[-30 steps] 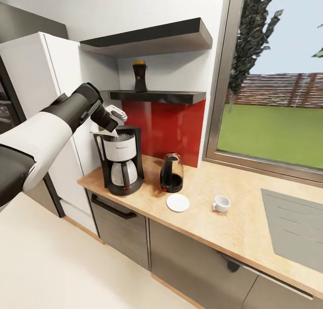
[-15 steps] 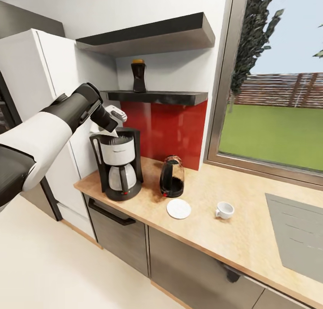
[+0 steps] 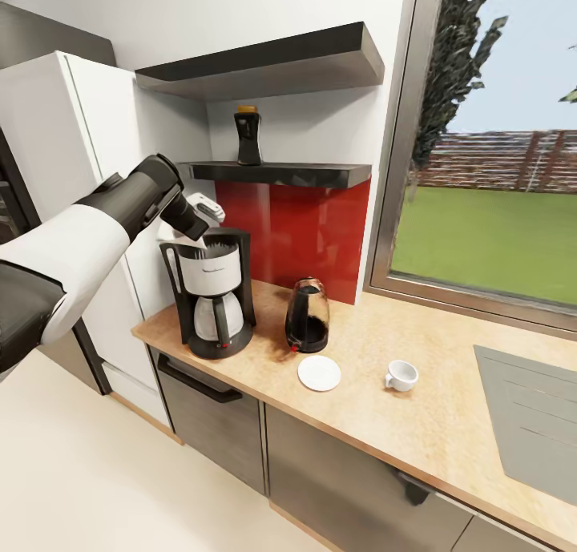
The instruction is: Set up a coffee station on the kitchen countertop: keep the coffee maker on the countertop, move the bottle of coffee from the kitchen shelf to the counter next to the coffee maker, place a paper coffee filter on top of the coffee maker, put the saucer next to the coffee maker with the coffee cup on the saucer, and place the electric kettle next to the coffee maker.
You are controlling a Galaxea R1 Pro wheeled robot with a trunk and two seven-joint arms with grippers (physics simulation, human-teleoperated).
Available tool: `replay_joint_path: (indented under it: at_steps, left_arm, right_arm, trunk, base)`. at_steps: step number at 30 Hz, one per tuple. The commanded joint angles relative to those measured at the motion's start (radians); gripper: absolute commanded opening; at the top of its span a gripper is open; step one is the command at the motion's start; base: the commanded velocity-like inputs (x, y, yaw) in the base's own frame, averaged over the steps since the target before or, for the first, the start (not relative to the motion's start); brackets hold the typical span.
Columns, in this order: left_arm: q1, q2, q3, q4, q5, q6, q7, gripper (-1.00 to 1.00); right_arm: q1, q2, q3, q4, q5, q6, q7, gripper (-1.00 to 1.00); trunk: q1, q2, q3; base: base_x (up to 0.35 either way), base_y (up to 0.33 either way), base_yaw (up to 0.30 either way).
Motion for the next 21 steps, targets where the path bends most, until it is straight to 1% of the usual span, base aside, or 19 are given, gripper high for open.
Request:
replay_joint_path:
  at_steps: [1,5,18,21]
  left_arm:
    - [-0.001,0.001,-0.002,-0.002,-0.015,0.001,-0.011,-1.0]
    - [-0.001,0.001,-0.002,-0.002,-0.023,0.001,-0.014,-1.0]
    - [-0.001,-0.001,-0.003,-0.002,-0.023,0.001,-0.015,-1.0]
    - [0.0,-0.001,-0.001,-0.002,-0.022,0.001,-0.016,-1.0]
  right_arm:
    - [-0.001,-0.002,-0.005,-0.001,0.002,-0.004,0.0,1.0]
    - [-0.001,-0.005,-0.005,-0.005,0.002,-0.003,0.0,1.0]
    - [-0.001,-0.005,-0.005,-0.006,0.002,-0.003,0.0,1.0]
    - [-0.001,-0.005,-0.005,-0.006,0.002,-0.003,0.0,1.0]
  trunk:
    - [0.001,-0.002,-0.002]
    - [0.001,-0.002,-0.002]
    - [0.001,-0.002,-0.002]
    - [0.001,-0.002,-0.002]
  base:
    - [0.0,0.0,0.0]
    - [0.0,0.0,0.0]
    - [0.001,0.0,0.0]
    - [0.138,0.0,0.0]
